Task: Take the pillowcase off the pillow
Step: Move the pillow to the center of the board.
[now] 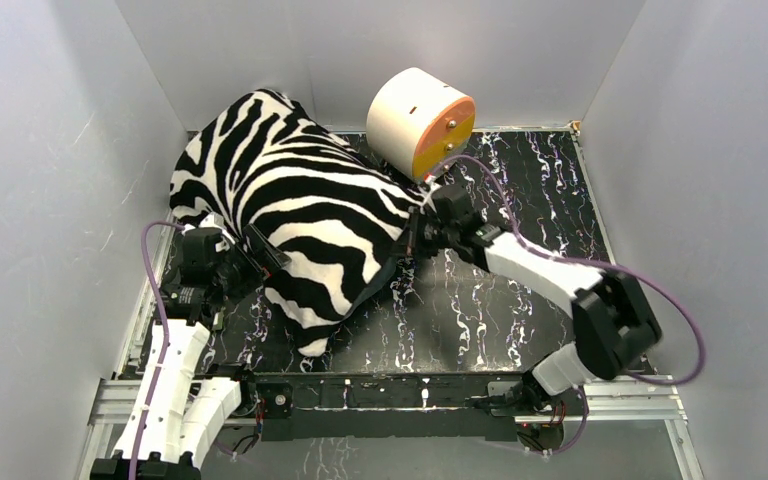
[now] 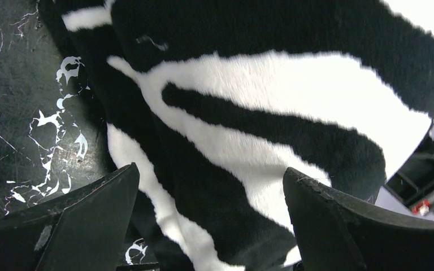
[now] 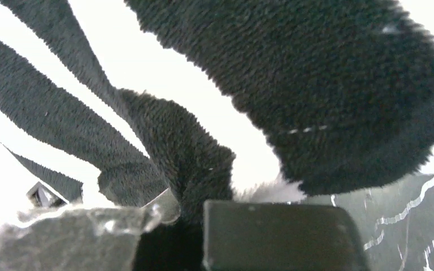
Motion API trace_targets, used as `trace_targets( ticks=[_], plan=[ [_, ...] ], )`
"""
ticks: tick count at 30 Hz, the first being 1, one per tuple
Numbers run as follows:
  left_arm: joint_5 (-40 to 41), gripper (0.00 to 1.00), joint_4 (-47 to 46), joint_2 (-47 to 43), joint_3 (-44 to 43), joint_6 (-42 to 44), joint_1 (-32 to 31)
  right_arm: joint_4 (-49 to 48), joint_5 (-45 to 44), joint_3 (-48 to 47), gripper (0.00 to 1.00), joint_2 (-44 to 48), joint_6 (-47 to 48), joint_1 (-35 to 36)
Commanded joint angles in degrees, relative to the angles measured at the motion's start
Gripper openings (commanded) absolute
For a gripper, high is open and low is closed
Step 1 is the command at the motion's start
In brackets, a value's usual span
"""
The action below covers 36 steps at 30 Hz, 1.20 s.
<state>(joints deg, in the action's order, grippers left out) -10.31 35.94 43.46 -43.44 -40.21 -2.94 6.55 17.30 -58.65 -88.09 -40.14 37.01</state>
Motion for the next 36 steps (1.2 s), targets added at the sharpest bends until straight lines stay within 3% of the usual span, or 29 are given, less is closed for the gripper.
trace_targets(
  ticks=[1,8,9,10,11,14,19,24,27,30,34,36],
  plan=[
    [0.14,0.98,-0.98,-0.43,-0.48,0.0,0.52,1.88,-7.19,10.81,0.0,14.47,0.11,1.0],
    [-2.39,0.98,-4.73,0.82,-0.75,2.96,0.54,21.38,-26.67,19.18,0.02,39.92,0.36,0.89],
    [-3.59,0.98,-5.53,0.94,-0.28,2.82,0.54,22.75,-28.28,18.97,0.14,42.86,0.66,0.9],
    [-4.56,0.98,-6.5,1.16,0.2,2.58,0.54,24.42,-30.08,18.05,0.39,45.24,0.68,0.89],
    [-5.56,0.98,-7.21,1.35,0.62,2.26,0.56,26.35,-31.67,16.46,0.55,47.05,0.93,0.94],
    [-7.63,0.98,-8.71,1.95,1.67,1.28,0.53,27.29,-32.54,9.76,0.68,49.09,3.97,0.88],
    [-9.05,0.98,-9.36,2.13,3.45,0.58,0.56,25.25,-23.14,-2.05,0.76,42.55,11.18,0.92],
    [-9.9,0.98,-9.43,1.28,5.32,-0.3,0.5,24.82,-6.19,-12.45,0.81,27.88,17.85,0.96],
    [-9.22,0.98,-9.64,0.71,6.28,-0.86,0.57,29.22,-1.78,-19.81,0.83,17.07,20.72,3.22],
    [-8.48,0.98,-9.54,0.53,6.35,-1.19,0.56,34.12,-15.7,-25.28,0.85,8.9,23.1,9.52],
    [-7.65,0.98,-9.34,0.42,6.44,-1.88,0.6,34.37,-34.12,-21.27,0.84,0.6,25.04,11.87],
    [-7.7,0.98,-9.33,0.47,6.56,-1.94,0.52,35.16,-38.82,-17.21,0.64,-3.82,24.38,11.85]
  ],
)
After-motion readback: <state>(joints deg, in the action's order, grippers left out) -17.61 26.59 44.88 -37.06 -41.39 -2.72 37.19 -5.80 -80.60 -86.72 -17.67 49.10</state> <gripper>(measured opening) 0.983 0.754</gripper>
